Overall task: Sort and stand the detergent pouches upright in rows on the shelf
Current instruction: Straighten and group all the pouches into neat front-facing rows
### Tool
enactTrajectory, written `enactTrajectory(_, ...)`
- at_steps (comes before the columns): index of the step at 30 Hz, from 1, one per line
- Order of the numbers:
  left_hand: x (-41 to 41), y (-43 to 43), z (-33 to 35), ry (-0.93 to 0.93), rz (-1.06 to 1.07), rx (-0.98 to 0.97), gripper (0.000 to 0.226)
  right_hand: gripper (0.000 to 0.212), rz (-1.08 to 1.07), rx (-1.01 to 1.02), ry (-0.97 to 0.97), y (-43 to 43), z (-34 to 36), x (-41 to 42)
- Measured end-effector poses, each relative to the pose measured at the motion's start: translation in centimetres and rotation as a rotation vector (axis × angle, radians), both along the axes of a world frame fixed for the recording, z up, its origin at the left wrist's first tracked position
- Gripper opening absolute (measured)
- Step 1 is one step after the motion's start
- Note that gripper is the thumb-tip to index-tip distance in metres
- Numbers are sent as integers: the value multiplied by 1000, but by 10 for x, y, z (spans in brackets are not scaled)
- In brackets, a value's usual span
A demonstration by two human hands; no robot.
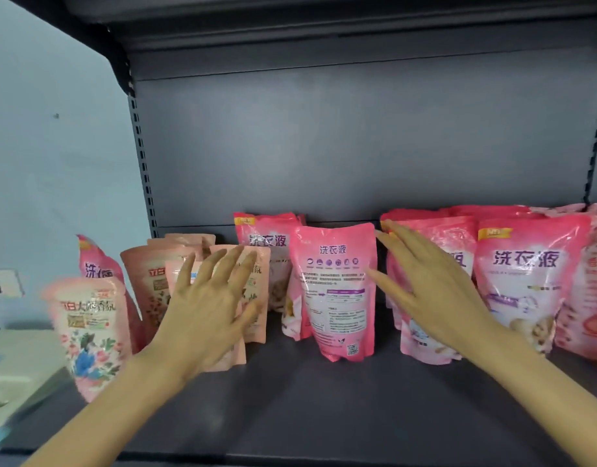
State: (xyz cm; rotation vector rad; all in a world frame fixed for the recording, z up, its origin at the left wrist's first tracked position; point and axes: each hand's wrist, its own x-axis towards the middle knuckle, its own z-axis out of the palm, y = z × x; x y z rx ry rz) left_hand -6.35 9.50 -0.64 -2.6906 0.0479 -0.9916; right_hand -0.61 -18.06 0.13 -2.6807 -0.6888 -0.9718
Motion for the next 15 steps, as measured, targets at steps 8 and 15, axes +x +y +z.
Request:
enactTrajectory(8,24,-1,12,-38,-173,-15,58,66,-21,-150,46,51,62,23)
enactTrajectory(15,40,0,11,-26,-226,-41,56,25,-23,-10,329,59,81,62)
